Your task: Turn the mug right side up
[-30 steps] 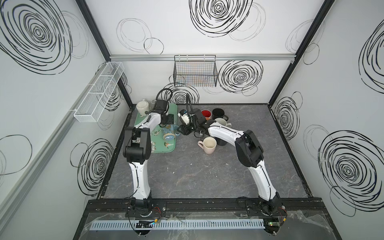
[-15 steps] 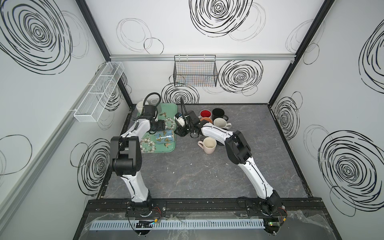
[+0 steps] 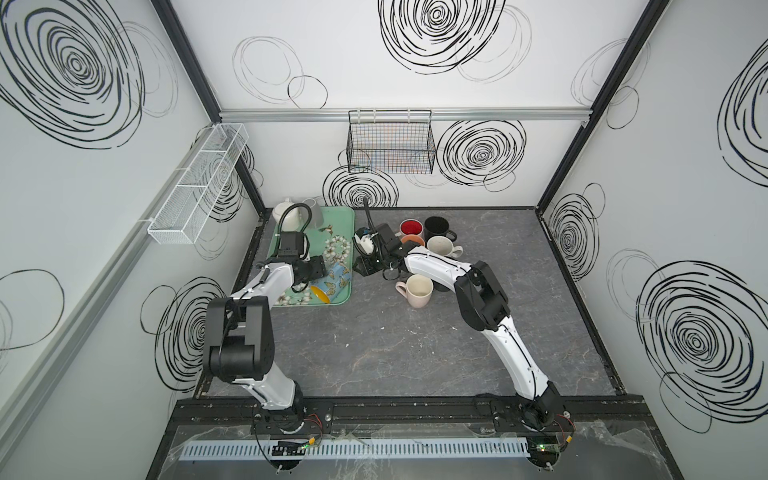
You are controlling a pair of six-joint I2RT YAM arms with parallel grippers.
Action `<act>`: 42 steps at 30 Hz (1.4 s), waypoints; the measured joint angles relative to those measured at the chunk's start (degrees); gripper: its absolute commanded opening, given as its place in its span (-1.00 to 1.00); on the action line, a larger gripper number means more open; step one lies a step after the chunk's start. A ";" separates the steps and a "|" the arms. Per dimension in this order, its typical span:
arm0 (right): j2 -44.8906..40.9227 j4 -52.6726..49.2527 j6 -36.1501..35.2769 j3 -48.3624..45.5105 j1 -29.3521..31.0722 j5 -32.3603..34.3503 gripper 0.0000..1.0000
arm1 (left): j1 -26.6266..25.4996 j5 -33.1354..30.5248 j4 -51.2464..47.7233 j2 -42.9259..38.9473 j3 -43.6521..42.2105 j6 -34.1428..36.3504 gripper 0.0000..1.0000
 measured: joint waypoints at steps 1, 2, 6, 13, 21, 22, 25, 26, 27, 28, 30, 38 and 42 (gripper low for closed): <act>-2.01 0.04 1.25 -1.90 0.04 0.20 -0.01 | 0.02 -0.02 0.52 -1.22 -1.44 -0.79 0.41; -4.11 0.37 2.43 -3.96 0.13 0.24 0.00 | 0.04 -0.04 0.94 -2.40 -2.71 -1.55 0.41; -10.91 2.54 7.13 -10.82 1.27 -0.55 0.03 | 0.55 0.37 0.85 -5.75 -6.08 -3.17 0.41; -12.33 4.52 11.56 -12.22 5.14 -3.21 0.05 | 5.95 4.33 -0.68 -4.90 -5.29 -2.51 0.39; -0.83 -1.60 12.22 4.59 5.49 -5.44 0.07 | 9.90 10.38 -0.85 2.60 -4.02 -0.61 0.31; 0.68 -2.91 12.24 6.97 5.35 -5.62 0.07 | 10.03 10.88 -0.92 3.43 -3.80 -0.48 0.29; 2.86 -5.03 12.17 9.84 5.11 -5.70 0.07 | 10.12 12.26 -1.03 5.81 -2.62 -0.17 0.22; 3.13 -5.75 12.17 10.01 4.96 -5.64 0.07 | 10.12 12.74 -0.96 6.56 -2.23 -0.13 0.20; 3.26 -6.14 12.31 10.01 4.85 -5.81 0.06 | 10.12 13.11 -0.96 7.08 -1.95 -0.13 0.17; 3.32 -6.27 12.28 10.01 4.76 -5.92 0.05 | 10.12 13.77 -0.83 7.50 -1.62 -0.11 0.15; 3.32 -6.47 12.26 10.01 4.76 -5.90 0.04 | 10.12 15.10 -0.59 8.11 -1.31 -0.15 0.09; 3.30 -5.22 12.33 9.27 4.11 -6.88 -0.08 | 10.29 23.12 0.70 10.49 -0.68 -0.28 -0.14; 3.30 -4.92 12.28 8.74 3.26 -7.19 -0.07 | 10.80 23.87 0.55 10.64 -0.72 -0.28 -0.31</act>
